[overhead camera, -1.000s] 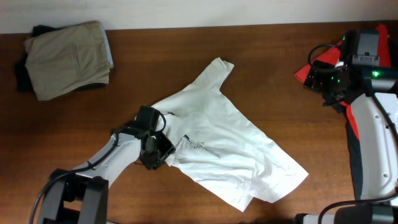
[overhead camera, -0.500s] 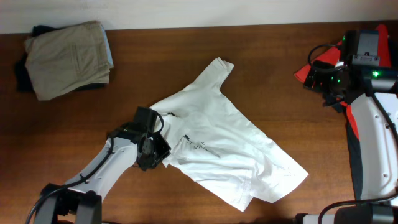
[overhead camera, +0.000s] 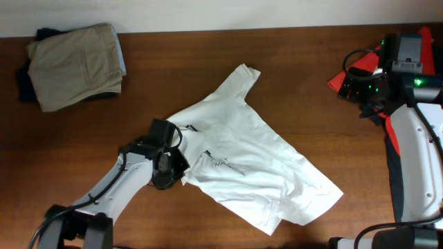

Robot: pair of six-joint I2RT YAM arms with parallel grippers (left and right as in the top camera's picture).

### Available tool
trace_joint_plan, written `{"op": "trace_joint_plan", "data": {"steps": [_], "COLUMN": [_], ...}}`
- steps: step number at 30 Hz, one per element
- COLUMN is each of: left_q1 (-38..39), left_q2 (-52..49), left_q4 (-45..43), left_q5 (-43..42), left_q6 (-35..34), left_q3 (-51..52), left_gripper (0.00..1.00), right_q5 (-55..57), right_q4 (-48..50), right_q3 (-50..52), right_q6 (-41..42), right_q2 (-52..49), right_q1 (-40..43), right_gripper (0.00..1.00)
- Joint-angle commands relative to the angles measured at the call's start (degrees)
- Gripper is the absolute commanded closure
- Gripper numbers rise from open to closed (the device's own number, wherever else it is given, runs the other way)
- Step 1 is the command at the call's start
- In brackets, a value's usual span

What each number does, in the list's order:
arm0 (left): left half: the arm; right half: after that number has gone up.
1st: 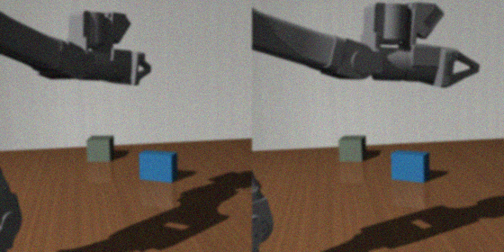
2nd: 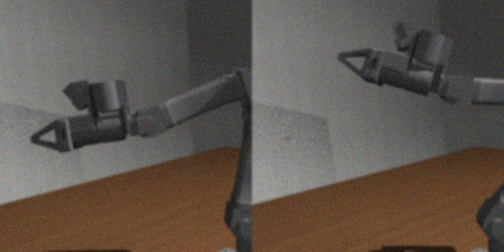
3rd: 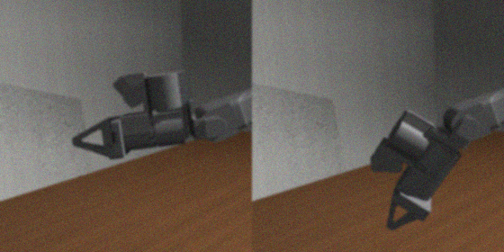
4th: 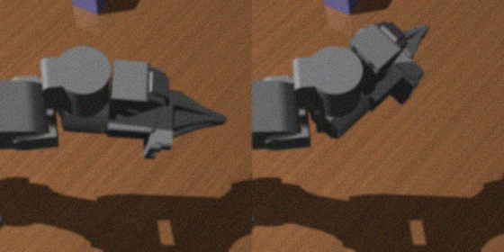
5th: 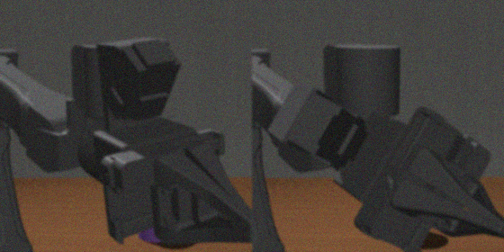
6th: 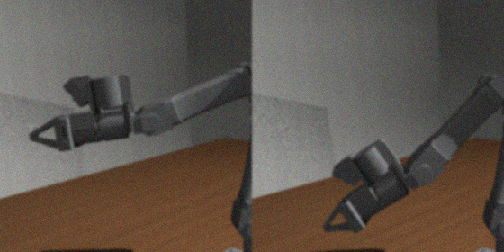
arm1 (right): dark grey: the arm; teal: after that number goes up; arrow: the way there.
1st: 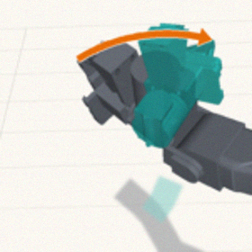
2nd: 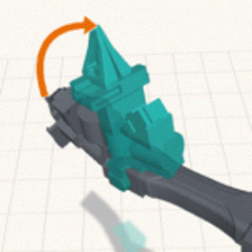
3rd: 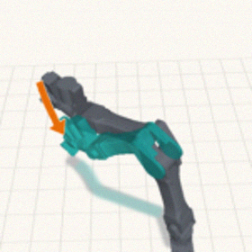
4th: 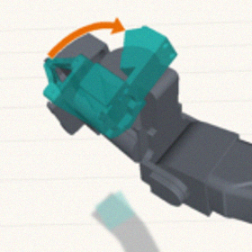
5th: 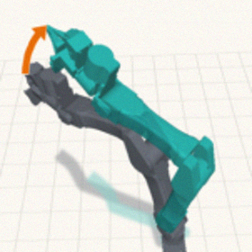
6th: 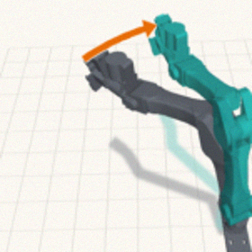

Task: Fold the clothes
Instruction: 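Grasp the left edge of the white T-shirt with the left gripper, then grasp the right side of the T-shirt with the right gripper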

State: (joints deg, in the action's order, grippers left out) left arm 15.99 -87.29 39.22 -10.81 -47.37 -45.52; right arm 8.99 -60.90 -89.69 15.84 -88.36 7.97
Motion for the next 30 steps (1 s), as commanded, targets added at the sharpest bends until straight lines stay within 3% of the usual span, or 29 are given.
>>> {"op": "trace_joint_plan", "data": {"steps": [1, 5, 10, 13, 20, 24, 30], "left_q1": [-0.4, -0.4, -0.4, -0.4, -0.4, -0.5, -4.8], "left_q2": [7.8, 16.7, 25.7, 29.4, 32.3, 31.6, 28.7], "left_q4": [5.1, 11.6, 15.2, 16.9, 20.0, 20.0, 19.6], "left_q5": [6.4, 11.9, 15.6, 19.7, 27.7, 34.0, 35.5], "left_q6": [5.7, 10.5, 11.0, 11.0, 11.0, 9.4, 8.9], "left_q3": [-4.3, -9.9, -12.1, -12.1, -12.1, -12.1, -12.1], "left_gripper": [0.99, 0.99, 0.99, 0.99, 0.99, 0.98, 0.99], "right_q5": [0.7, 0.7, 0.7, -0.1, -17.0, -32.8, -32.3], "right_q4": [0.0, 0.0, 0.6, 7.0, 7.9, 3.3, -11.3], "right_q3": [-0.5, -0.5, -0.5, -0.5, -0.5, 1.2, 7.1], "right_q6": [-0.3, -0.3, -0.2, -0.3, -0.3, -0.4, -13.8], "right_q2": [-0.2, -0.2, -0.2, -0.2, -0.2, -0.7, -1.7], "right_q1": [0.3, 0.3, 0.3, 0.3, 0.3, -1.5, -8.8], "right_gripper": [0.01, 0.01, 0.01, 0.01, 0.01, 0.01, 0.03]}}
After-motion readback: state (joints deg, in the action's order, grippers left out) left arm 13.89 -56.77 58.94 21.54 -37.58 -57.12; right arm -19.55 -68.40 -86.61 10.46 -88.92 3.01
